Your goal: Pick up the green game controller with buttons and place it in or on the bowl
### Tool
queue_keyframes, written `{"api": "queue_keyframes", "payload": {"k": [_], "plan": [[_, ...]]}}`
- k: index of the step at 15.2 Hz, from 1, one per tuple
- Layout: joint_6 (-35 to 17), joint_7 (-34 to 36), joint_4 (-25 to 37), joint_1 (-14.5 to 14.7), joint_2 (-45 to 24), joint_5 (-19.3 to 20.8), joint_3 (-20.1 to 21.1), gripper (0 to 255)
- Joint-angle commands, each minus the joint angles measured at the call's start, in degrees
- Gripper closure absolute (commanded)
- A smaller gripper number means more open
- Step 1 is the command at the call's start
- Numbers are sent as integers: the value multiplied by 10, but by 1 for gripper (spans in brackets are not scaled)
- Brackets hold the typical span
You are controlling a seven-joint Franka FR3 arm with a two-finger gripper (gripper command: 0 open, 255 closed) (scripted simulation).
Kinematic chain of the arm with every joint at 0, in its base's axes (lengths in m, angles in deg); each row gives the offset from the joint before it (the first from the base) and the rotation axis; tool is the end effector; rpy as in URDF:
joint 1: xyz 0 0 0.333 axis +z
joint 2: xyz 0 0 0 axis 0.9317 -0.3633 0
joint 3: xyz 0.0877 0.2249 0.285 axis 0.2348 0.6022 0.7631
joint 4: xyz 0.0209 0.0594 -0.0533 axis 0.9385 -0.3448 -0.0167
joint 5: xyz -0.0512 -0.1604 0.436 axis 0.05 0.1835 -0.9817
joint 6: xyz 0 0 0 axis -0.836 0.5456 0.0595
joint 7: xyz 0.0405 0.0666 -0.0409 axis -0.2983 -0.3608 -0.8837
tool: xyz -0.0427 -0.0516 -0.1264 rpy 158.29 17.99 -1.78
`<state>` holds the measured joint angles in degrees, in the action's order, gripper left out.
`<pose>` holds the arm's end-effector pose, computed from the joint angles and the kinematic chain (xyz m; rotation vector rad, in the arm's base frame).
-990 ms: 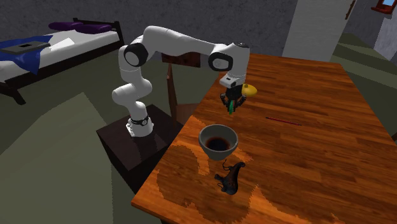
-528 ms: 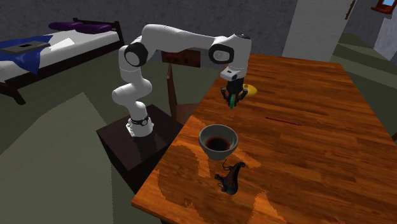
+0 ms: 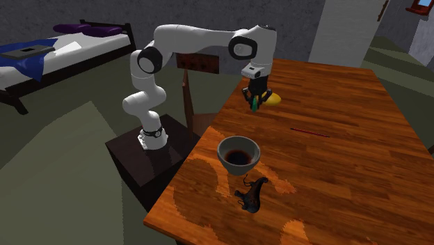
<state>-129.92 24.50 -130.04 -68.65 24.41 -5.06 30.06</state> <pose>0.6467 0.3161 0.5910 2.8444 -1.3132 -0.0127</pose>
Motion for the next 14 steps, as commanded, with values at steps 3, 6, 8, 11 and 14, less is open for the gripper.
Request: {"api": "queue_keyframes", "payload": {"k": [3,6,8,11,14], "plan": [[38,2,46,7,-10,5,1,255],[66,4,84,15,-20,11,2,255],[67,-9,84,5,-18,9,-2,255],[65,-48,81,-23,-16,5,-14,255],[66,-85,88,-47,-20,4,-26,255]]}}
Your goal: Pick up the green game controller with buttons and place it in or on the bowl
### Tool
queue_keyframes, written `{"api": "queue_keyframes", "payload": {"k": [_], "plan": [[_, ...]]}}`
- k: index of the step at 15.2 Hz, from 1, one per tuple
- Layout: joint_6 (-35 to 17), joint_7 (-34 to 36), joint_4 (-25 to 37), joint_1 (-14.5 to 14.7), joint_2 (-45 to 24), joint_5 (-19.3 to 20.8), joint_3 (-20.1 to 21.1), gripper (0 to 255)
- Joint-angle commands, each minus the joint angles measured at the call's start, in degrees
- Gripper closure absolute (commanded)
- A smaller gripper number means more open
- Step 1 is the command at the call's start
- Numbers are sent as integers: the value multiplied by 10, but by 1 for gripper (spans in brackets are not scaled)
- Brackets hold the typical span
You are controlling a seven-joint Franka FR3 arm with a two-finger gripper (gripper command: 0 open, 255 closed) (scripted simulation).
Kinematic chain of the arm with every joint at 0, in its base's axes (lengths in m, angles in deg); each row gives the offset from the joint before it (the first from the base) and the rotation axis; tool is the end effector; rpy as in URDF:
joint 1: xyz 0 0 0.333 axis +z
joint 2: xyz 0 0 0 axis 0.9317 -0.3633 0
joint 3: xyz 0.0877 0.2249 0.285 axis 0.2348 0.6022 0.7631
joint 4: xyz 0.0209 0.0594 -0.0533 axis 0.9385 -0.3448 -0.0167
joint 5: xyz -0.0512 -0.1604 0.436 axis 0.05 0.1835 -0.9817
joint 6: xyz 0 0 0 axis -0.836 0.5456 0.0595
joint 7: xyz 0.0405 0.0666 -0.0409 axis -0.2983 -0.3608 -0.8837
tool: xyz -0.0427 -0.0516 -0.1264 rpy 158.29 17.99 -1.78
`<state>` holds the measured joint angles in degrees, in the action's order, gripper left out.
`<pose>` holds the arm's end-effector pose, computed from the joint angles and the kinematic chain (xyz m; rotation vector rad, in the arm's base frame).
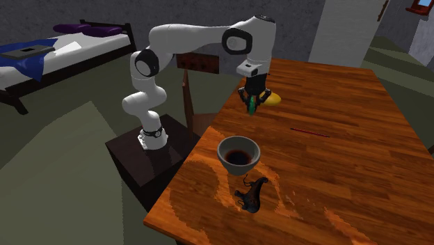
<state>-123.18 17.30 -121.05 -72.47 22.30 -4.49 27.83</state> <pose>0.6845 0.2333 0.6378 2.8435 -1.3152 -0.0127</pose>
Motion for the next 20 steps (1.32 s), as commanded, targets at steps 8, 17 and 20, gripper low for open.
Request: {"api": "queue_keyframes", "payload": {"k": [8,17,20], "plan": [[18,-105,63,-61,-43,10,-34,255],[10,-167,101,-98,-89,21,-54,255],[-21,-166,57,-106,-76,16,-53,255]]}}
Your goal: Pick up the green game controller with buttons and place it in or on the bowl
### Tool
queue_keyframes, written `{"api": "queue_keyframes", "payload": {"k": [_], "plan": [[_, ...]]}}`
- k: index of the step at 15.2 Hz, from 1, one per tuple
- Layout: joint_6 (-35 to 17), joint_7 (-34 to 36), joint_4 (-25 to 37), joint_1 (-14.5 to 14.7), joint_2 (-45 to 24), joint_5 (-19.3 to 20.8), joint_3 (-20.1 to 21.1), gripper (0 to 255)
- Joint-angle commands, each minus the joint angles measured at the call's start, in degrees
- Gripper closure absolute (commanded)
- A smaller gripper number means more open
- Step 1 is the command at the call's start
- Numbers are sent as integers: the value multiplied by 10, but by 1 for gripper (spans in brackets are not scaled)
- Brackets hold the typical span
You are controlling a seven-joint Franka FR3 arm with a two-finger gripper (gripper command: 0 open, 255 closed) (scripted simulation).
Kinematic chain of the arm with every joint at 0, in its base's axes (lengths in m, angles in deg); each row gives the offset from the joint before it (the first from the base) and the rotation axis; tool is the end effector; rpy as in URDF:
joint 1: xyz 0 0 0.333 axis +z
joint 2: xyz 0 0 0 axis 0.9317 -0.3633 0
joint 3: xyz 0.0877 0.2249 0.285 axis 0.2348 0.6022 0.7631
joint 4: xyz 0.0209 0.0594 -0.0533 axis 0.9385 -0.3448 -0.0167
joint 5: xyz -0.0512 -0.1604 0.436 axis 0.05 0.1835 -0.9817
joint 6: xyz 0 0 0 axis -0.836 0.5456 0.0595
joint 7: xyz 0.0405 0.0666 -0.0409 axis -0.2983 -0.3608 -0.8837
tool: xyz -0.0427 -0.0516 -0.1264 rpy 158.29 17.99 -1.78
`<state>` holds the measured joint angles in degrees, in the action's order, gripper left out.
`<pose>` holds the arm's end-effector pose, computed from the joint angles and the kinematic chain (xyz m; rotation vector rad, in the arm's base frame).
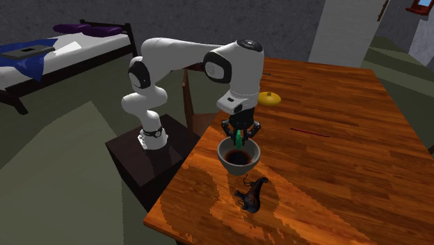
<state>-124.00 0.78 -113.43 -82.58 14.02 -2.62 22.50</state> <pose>0.7722 0.0297 0.5992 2.8437 -1.3131 -0.0137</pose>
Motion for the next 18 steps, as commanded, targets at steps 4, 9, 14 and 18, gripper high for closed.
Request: {"api": "queue_keyframes", "payload": {"k": [4,9,14,18], "plan": [[-51,-1,-69,-13,18,-7,0,255],[-64,0,-85,-16,21,-8,0,255],[-64,0,-85,-16,21,-8,0,0],[-64,0,-85,-16,21,-8,0,0]]}}
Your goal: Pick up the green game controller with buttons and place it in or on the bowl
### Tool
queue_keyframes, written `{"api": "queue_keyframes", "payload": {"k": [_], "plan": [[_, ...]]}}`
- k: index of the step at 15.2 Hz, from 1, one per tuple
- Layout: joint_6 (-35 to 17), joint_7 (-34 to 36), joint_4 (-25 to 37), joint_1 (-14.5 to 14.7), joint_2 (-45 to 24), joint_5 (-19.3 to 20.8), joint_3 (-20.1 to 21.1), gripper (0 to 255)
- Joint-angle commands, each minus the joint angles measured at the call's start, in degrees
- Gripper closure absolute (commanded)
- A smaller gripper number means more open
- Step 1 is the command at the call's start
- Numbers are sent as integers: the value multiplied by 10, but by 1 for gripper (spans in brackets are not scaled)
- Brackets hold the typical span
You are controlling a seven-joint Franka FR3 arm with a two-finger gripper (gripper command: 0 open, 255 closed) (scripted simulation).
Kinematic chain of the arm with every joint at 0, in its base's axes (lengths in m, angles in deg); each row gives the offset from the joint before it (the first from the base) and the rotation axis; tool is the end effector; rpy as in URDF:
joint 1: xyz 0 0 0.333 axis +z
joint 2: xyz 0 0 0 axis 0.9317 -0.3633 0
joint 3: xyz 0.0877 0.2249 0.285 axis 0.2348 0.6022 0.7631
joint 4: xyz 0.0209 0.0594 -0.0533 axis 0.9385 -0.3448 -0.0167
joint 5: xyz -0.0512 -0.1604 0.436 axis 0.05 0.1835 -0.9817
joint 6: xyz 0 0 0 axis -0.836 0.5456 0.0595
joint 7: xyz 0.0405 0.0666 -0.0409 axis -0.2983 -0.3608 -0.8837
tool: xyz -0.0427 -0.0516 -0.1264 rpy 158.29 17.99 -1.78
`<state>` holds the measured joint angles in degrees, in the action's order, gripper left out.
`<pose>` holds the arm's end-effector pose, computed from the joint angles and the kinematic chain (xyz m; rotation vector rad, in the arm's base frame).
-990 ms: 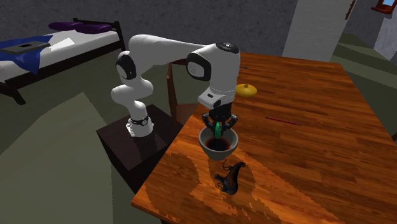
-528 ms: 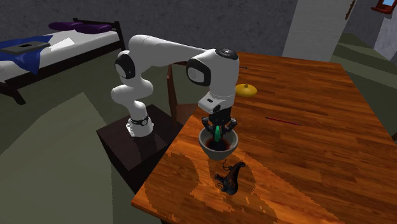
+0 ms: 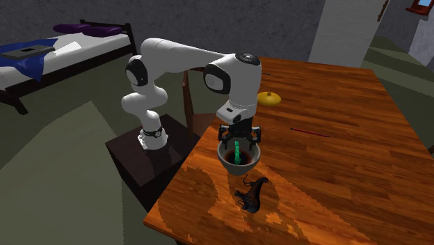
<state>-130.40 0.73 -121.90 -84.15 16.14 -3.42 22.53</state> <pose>0.7697 0.0280 0.5567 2.8441 -1.3134 -0.0132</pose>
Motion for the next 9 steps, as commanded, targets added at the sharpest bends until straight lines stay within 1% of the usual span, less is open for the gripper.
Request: {"api": "queue_keyframes", "payload": {"k": [1,5,9], "plan": [[0,0,0,0,0,0,0,0],[94,-1,129,24,-35,13,-1,0],[94,-1,129,24,-35,13,-1,0]]}}
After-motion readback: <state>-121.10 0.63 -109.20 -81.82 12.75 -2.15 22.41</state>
